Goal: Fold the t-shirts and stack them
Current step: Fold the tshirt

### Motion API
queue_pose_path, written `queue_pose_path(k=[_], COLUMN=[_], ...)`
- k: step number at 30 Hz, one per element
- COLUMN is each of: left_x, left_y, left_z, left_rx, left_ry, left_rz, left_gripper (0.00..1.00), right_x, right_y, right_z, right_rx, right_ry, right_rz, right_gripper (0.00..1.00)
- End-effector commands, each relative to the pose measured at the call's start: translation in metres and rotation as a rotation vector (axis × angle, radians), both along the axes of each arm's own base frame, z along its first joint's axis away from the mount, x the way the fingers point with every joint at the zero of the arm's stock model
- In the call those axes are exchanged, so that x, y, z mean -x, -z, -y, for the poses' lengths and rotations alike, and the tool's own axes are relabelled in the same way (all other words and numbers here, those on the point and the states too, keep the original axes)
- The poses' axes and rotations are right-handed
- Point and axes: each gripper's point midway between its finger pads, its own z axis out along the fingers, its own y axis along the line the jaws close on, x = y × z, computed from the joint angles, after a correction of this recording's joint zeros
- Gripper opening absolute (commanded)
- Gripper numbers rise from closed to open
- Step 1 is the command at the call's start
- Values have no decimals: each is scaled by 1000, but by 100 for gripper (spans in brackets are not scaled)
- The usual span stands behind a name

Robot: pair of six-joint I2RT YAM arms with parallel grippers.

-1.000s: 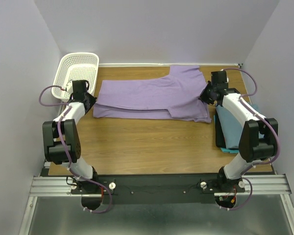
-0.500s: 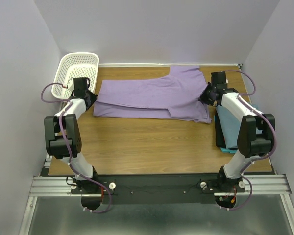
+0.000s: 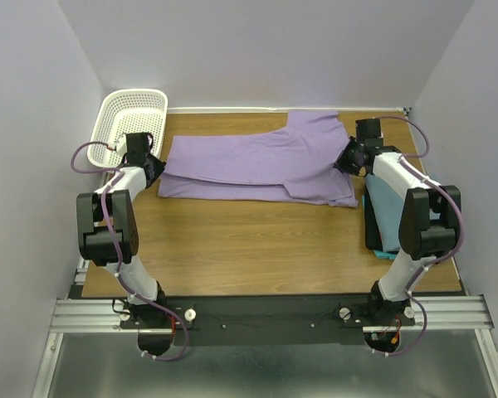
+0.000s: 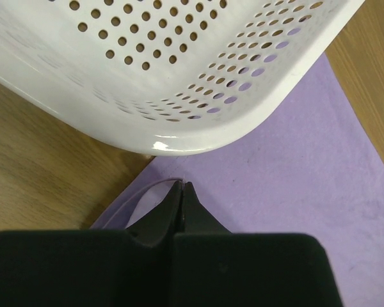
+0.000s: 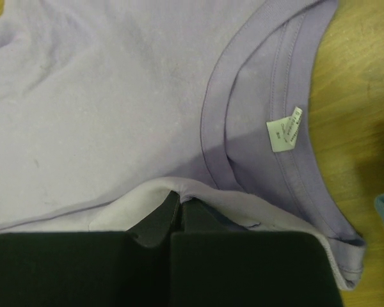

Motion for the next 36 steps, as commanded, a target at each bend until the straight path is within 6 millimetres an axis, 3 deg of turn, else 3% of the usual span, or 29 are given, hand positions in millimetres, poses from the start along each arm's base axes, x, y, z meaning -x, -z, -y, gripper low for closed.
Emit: queue_pose_path(k=[1, 6, 27, 29, 31, 32, 33, 34, 36], left_x=[-9, -9, -16, -19, -20, -21, -22, -23, -18], left_y=[-3, -4, -4, -7, -10, -14, -20, -26, -36], left_z=[-3, -3, -6, -5, -6, -6, -5, -6, -8], left_rx=[-20, -23, -30, -32, -37, -42, -44, -52, -66], left_ry=[4, 0, 10, 15, 20, 23, 30, 32, 28], left_rz=[13, 14, 19, 25, 28, 35, 48, 57, 58], left_gripper=[0, 0, 2, 8, 24, 38, 43, 46, 56], right_x=[-20, -26, -38, -41, -43, -44, -45, -46, -50], right_y=[-14, -17, 3, 7, 10, 11, 12, 12, 6], right_z=[-2, -5, -3, -2, -3, -3, -2, -1, -3], right_rx=[-13, -23, -17, -19, -23, -26, -27, -27, -28], right_ry=[-20, -31, -31, -30, -35, -37, -39, -40, -46], right_rz=[54, 63, 31, 24, 20, 17, 16, 17, 33], right_gripper=[0, 0, 0, 1, 6, 18, 24, 37, 50])
